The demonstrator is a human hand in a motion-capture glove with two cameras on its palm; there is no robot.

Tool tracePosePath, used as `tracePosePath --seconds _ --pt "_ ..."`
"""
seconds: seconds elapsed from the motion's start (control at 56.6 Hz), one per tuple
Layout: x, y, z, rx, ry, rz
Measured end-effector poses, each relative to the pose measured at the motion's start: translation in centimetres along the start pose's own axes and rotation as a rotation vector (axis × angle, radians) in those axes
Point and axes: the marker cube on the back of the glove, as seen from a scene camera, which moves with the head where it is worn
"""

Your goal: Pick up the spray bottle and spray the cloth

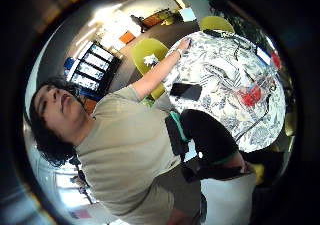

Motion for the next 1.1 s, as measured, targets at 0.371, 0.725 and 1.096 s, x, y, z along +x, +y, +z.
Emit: tracePosePath --seconds 0.371,0.725,1.096 --pt "0.7 -1.0 1.8 -0.037 -0.042 0.267" --pt "2.5 1.0 8.7 -0.036 -0.083 0.454" --pt "5.4 0.0 12.3 0.098 -0.22 0.72"
